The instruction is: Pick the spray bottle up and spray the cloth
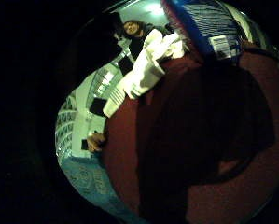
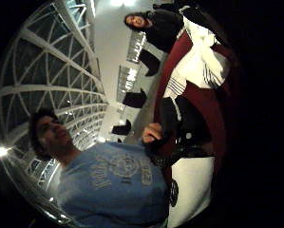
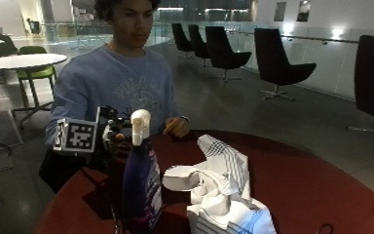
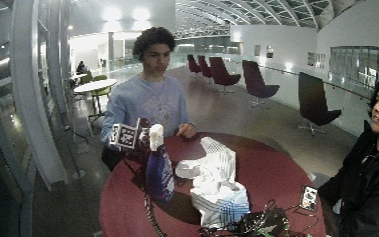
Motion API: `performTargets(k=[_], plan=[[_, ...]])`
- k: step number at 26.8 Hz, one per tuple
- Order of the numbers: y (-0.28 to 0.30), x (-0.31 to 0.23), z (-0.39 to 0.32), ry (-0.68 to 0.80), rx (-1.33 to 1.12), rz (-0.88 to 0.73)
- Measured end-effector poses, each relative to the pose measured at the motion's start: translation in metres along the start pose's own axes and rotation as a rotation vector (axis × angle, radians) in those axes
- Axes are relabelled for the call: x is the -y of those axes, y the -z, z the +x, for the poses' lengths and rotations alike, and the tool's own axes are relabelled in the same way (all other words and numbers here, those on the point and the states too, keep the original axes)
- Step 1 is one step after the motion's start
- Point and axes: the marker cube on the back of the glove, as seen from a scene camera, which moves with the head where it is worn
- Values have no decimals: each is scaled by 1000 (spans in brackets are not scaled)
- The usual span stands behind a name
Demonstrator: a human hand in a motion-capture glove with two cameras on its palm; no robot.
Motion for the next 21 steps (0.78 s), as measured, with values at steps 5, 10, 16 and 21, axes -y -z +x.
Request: performTargets(k=[5, 10, 16, 21], plan=[[13, 10, 5, -41, 65, 150], [22, 16, 16, -78, 33, 161], [40, 46, 35, -79, 2, 280], [47, 83, 55, -160, -56, 349]])
